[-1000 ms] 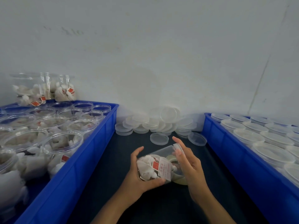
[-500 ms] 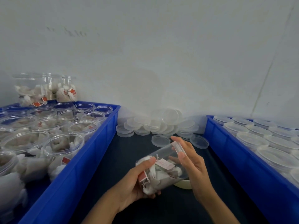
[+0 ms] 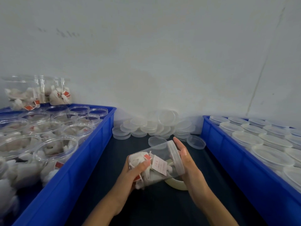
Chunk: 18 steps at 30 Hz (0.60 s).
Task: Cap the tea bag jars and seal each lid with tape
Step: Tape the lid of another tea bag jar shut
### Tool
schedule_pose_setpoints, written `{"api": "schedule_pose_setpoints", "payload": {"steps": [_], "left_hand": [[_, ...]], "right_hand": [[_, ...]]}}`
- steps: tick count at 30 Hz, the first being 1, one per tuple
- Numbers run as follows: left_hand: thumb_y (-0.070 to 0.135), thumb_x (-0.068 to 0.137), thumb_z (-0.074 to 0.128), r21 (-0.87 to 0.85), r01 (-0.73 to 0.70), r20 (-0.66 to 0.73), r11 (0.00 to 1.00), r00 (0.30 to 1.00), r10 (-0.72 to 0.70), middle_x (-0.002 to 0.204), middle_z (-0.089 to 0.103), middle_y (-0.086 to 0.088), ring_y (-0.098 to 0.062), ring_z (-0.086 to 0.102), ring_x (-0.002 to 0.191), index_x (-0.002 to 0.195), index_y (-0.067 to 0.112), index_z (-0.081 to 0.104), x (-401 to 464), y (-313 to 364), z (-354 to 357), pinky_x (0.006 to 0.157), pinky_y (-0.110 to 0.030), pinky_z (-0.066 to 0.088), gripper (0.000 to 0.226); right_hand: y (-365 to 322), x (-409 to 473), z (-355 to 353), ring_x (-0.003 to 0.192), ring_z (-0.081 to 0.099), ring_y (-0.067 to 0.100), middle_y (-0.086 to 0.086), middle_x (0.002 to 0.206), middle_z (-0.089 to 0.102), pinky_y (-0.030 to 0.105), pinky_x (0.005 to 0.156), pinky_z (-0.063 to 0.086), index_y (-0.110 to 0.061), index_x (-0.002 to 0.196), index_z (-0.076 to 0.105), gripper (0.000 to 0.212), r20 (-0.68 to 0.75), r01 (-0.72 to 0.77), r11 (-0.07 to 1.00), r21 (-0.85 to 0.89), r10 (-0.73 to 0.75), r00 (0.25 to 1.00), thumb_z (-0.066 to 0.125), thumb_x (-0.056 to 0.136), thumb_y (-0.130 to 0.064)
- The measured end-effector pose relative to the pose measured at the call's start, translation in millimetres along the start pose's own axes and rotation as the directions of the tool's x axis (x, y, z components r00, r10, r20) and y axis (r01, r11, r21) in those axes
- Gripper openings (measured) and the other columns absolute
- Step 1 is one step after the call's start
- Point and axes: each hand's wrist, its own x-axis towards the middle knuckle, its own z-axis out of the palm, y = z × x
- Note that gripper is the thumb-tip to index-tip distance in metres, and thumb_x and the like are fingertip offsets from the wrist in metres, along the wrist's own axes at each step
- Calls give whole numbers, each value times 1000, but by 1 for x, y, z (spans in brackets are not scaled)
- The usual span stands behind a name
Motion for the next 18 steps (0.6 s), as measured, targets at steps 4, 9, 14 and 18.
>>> {"api": "schedule_pose_setpoints", "payload": {"steps": [4,9,14,18], "left_hand": [[52,70,75,2,5,3,1000,1000,-5,101,74,-1,-6,69,71,125,28,54,-1,1,0,56,-20,49,63],[49,61,70,35,-8,-3,999,1000,8,98,74,4,-10,72,82,120,33,50,-1,-2,-2,59,-19,53,64],[38,63,74,23,-61,-28,998,998,62,97,73,5,-10,72,88,120,30,48,-1,-3,-1,59,-19,55,63],[51,67,80,8,-5,-1,1000,1000,5,103,74,0,-14,72,83,123,29,50,-3,-1,0,59,-21,51,67]], "right_hand": [[-2,-7,15,137,36,9,-17,150,32,34,107,40,-42,139,34,66,-87,7,995,-95,-15,996,53,78,-57],[10,-16,20,115,55,4,-13,135,50,23,89,49,-41,138,39,59,-124,32,999,-17,-34,992,50,82,-55],[7,-10,21,103,62,2,-11,124,58,16,73,54,-35,134,45,52,-147,6,999,47,1,989,52,84,-47],[3,-10,18,105,61,-2,-16,124,58,24,82,55,-39,133,47,56,-171,33,999,-21,-36,985,51,79,-55]]}}
